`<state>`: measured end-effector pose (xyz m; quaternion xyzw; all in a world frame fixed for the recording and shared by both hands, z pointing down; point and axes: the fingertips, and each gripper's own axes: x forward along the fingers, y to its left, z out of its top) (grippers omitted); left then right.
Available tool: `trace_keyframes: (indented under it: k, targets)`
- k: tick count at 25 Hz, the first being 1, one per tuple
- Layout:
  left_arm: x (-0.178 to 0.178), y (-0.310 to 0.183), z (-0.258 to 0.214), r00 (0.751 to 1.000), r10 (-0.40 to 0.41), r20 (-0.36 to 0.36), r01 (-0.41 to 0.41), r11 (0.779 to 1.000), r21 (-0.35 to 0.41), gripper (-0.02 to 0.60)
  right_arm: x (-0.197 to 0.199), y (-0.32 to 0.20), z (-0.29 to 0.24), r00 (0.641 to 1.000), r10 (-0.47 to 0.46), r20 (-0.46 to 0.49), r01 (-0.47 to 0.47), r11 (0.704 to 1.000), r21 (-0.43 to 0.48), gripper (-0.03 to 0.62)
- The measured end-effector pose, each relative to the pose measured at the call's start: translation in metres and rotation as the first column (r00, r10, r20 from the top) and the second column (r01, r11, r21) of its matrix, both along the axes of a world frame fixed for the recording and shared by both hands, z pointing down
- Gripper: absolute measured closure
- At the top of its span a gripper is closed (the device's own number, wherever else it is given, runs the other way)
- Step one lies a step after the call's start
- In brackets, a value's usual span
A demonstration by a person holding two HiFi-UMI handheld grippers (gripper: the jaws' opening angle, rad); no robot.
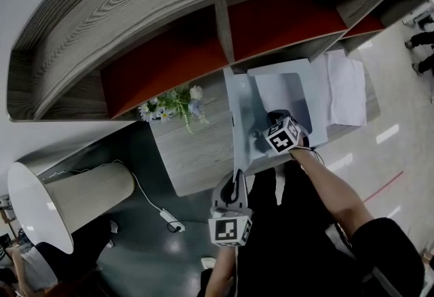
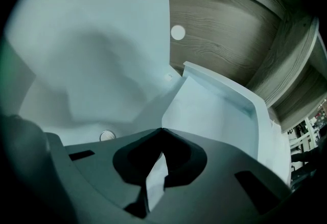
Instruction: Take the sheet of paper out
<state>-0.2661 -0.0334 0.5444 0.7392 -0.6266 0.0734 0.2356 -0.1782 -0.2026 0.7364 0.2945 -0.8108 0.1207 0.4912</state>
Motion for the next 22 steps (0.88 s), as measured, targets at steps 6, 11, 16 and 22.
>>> trace_keyframes:
  k: [6, 11, 16, 22]
  targets:
    - [-0.002, 0.000, 0.001, 1.000, 0.000, 0.003, 0.000, 1.000, 0.002, 0.566, -0.008, 0.006, -0.017, 0.998, 0.008, 0.067, -0.007, 1.000, -0.016, 0.580]
    - [-0.001, -0.002, 0.000, 1.000, 0.000, 0.005, 0.000, 1.000, 0.007, 0.566, -0.014, 0.009, -0.035, 0.991, 0.030, 0.131, -0.028, 0.999, -0.018, 0.580]
    - [0.002, -0.002, -0.001, 1.000, 0.004, 0.014, -0.004, 1.000, 0.010, 0.566, -0.019, 0.008, -0.061, 0.978, 0.047, 0.203, -0.046, 0.999, -0.009, 0.580]
    - [0.003, -0.002, -0.001, 1.000, -0.007, 0.014, 0.007, 1.000, 0.012, 0.567, -0.022, 0.010, -0.087, 0.959, 0.059, 0.278, -0.056, 0.998, -0.017, 0.580]
